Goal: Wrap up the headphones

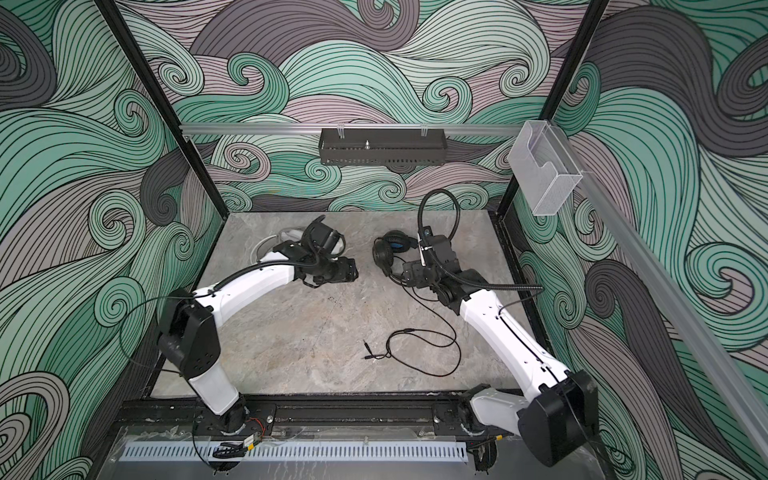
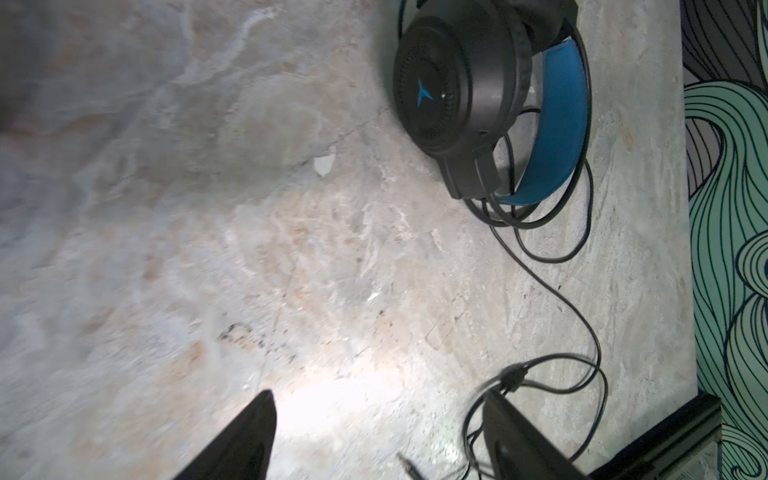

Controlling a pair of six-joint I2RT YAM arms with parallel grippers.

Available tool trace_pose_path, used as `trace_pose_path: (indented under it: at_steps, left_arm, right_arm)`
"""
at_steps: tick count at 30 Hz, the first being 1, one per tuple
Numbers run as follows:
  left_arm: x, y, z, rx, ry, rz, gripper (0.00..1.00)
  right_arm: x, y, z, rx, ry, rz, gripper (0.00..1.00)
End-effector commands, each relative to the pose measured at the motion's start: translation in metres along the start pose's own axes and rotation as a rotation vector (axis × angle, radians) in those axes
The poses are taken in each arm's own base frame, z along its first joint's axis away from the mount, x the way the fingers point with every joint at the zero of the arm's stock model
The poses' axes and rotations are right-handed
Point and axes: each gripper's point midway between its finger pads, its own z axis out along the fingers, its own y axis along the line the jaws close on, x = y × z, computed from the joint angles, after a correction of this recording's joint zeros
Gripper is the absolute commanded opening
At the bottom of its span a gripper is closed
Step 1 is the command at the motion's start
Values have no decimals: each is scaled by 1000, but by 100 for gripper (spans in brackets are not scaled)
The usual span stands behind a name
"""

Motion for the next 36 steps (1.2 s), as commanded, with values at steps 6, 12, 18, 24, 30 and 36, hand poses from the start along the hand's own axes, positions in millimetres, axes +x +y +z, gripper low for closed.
trace_pose_path:
  at_steps: [6,12,18,24,30,36]
  left_arm:
    - [-46,-32,66,27,0,-94,81]
    - [-29,-52,95,25,21,-156,83]
    - [-15,-72,123,36,50,-203,83]
    - [-20,-68,154,43,46,-293,83]
    - [-15,-59,174,10,81,-285,68]
    - [-7,-51,175,-1,92,-287,46]
  right_arm:
    - [45,-12,-9,28,24,5,100]
    - [57,-16,-14,37,25,-30,100]
    - [59,-17,-16,41,16,-40,100]
    - [62,-18,-19,41,11,-55,100]
    - [60,-19,-20,48,4,-68,100]
    - [56,-21,-23,55,-6,-80,100]
